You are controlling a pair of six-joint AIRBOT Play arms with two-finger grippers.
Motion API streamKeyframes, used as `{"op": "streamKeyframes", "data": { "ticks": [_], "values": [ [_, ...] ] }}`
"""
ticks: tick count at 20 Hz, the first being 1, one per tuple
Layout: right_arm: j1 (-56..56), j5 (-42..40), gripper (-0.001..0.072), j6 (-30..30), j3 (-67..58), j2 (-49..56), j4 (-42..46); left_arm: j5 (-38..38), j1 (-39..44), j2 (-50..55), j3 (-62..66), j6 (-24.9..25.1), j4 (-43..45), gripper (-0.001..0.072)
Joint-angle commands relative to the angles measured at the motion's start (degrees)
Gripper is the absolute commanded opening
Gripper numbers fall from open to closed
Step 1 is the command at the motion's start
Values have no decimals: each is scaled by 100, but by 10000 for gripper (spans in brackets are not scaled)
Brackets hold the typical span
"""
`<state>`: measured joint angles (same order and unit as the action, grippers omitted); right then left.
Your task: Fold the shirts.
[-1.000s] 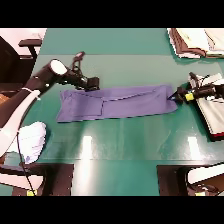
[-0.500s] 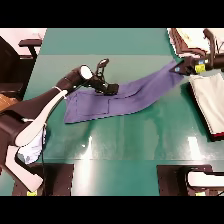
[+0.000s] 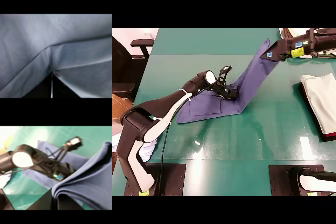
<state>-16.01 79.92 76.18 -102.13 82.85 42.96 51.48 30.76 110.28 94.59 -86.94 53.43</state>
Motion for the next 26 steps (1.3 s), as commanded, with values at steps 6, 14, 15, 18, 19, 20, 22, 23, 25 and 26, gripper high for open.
{"op": "streamKeyframes", "data": {
  "ticks": [6,14,15,18,19,20,22,23,25,26],
  "values": [
    [-1021,-710,16,-352,-76,295,-837,1408,-1384,-852,935,-7,938,22],
    [-3091,-1543,419,-1556,-1119,2328,-1432,1657,-3353,-2983,962,42,1818,23],
    [-3202,-1486,526,-1563,-1316,2553,-1434,1716,-3477,-3104,962,44,1818,23],
    [-3121,-892,499,-1495,-1427,2830,-1412,1928,-3587,-3263,962,50,1847,22],
    [-2964,-791,498,-1362,-1211,2743,-1276,1998,-3585,-3261,962,68,1825,23],
    [-2782,-675,483,-1318,-960,2610,-1016,2033,-3585,-3261,955,103,1812,23],
    [-2319,-560,482,-1141,-295,2225,-350,2114,-3585,-3261,955,111,1814,23],
    [-2046,-597,482,-1008,114,1987,13,2164,-3585,-3261,955,164,1812,23],
    [-1462,-754,482,-457,905,1554,748,2212,-3585,-3261,955,170,1768,23],
    [-1174,-861,483,-214,1257,1399,977,2210,-3585,-3261,955,170,1759,22]
  ]
}}
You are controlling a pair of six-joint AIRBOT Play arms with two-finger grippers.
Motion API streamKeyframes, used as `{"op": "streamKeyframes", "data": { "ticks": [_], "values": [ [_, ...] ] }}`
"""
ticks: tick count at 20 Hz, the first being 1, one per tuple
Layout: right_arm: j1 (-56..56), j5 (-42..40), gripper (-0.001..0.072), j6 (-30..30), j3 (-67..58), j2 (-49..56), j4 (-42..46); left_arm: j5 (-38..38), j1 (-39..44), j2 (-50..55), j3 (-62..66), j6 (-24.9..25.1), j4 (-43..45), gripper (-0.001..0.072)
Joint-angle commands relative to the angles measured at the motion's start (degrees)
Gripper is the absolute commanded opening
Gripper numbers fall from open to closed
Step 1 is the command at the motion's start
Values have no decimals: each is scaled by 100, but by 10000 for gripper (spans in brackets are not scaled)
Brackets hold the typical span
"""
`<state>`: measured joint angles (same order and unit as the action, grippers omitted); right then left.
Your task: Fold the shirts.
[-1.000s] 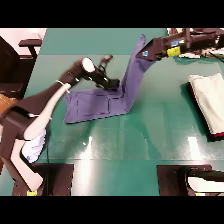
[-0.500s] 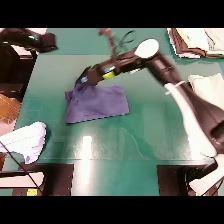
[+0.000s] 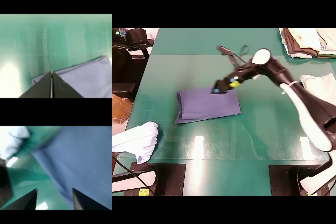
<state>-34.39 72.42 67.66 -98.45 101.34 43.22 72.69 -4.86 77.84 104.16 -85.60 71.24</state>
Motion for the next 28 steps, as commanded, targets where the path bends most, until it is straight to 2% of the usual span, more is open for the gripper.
{"op": "streamKeyframes", "data": {
  "ticks": [1,2,3,8,12,13,15,17,19,25,28],
  "values": [
    [968,-214,503,713,1241,-553,885,85,-15,-15,-2,39,-37,23],
    [1222,-293,610,730,1508,-588,719,76,9,-15,-2,57,-52,23],
    [1412,-352,644,732,1731,-566,520,74,50,-15,-2,59,-55,22],
    [1499,-553,627,730,2076,-35,-284,-92,479,-11,-13,212,-48,22],
    [1001,-501,612,730,1510,732,-699,-131,748,-11,-13,212,-48,23],
    [857,-501,533,730,1307,916,-815,-109,767,-11,-13,212,-81,23],
    [562,-503,499,730,879,1272,-1126,-103,780,-11,-13,210,-149,23],
    [330,-505,315,728,433,1569,-1327,-98,780,-11,-13,210,-219,23],
    [195,-503,26,667,76,1681,-1309,-98,831,-11,-13,208,-308,22],
    [745,-452,17,588,-579,1272,-894,-109,1478,-11,-13,214,-284,22],
    [1580,-358,17,907,-579,603,-76,-109,1744,-11,-13,317,-275,22]
  ]
}}
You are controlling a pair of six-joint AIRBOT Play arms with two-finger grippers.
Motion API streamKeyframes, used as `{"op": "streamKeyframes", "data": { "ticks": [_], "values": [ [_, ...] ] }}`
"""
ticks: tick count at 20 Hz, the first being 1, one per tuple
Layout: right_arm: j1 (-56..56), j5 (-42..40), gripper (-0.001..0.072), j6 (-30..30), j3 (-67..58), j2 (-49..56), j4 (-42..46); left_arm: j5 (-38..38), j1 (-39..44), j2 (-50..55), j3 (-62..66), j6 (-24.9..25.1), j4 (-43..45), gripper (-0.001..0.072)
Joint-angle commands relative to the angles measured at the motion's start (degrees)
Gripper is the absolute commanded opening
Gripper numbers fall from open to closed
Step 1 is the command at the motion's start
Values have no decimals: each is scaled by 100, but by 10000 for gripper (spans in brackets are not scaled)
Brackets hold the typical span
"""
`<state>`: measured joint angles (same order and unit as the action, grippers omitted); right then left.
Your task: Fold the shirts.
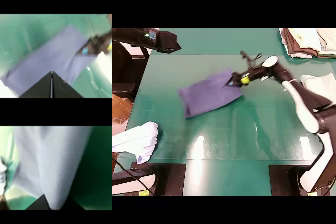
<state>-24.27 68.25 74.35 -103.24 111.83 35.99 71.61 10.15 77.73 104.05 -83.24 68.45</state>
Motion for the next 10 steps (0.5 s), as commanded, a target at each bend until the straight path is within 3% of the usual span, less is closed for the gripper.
{"op": "streamKeyframes", "data": {
  "ticks": [1,5,10],
  "values": [
    [885,105,17,409,-101,-675,986,-2,308,0,-2,81,13,22],
    [2339,258,17,953,-101,-1523,2065,-7,415,0,-2,79,0,23],
    [4094,289,17,1121,-101,-1976,2144,-57,415,0,-2,74,4,23]
  ]
}}
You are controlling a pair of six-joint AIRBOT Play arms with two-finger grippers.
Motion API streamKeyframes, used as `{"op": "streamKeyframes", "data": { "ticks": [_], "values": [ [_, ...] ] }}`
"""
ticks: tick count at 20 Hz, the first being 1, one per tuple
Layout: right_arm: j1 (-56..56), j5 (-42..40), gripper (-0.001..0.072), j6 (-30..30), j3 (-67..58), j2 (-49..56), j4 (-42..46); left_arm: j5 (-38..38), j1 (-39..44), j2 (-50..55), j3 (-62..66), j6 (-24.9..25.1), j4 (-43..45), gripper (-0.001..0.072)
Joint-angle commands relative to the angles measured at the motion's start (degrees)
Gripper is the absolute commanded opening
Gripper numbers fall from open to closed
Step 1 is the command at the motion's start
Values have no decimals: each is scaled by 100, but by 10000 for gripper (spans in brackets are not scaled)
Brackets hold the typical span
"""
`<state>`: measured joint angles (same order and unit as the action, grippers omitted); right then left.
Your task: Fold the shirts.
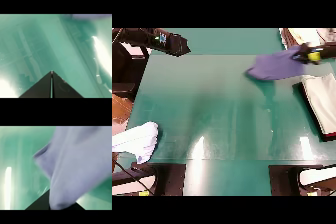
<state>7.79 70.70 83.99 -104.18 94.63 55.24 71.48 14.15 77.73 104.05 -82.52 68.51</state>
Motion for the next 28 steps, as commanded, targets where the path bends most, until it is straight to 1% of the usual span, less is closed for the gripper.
{"op": "streamKeyframes", "data": {
  "ticks": [1,4,6,8,12,14,16,17,20,22,24,26,28],
  "values": [
    [1121,83,16,155,-7,-264,133,-63,17,0,-2,0,-2,23],
    [1550,87,17,153,-13,-264,114,-129,15,0,-2,-15,-35,23],
    [1665,-103,16,120,-20,-326,-42,-195,15,0,-2,-15,-37,23],
    [1698,-205,17,35,-313,-363,-162,-199,15,0,-2,-17,-37,23],
    [1694,181,17,37,-1377,-365,-153,-192,15,0,-2,-15,-37,22],
    [1744,245,17,37,-1388,-562,-114,-186,15,0,-2,-13,-39,23],
    [1851,212,16,31,-929,-920,-105,-144,15,0,-2,-9,-37,23],
    [1926,249,17,-85,-684,-1110,-105,-133,15,0,-2,-2,-39,23],
    [2251,592,16,-225,7,-1639,-94,-61,15,0,-2,2,-37,23],
    [2492,1008,17,-240,525,-1976,291,-50,15,0,-2,4,-37,23],
    [2673,1366,17,-238,1130,-2297,944,-52,15,0,-2,7,-37,23],
    [2863,1464,17,-232,1871,-2647,1550,-52,15,0,-2,7,-37,23],
    [3130,1434,18,-232,2599,-2964,1843,-48,15,0,-2,7,-37,23]
  ]
}}
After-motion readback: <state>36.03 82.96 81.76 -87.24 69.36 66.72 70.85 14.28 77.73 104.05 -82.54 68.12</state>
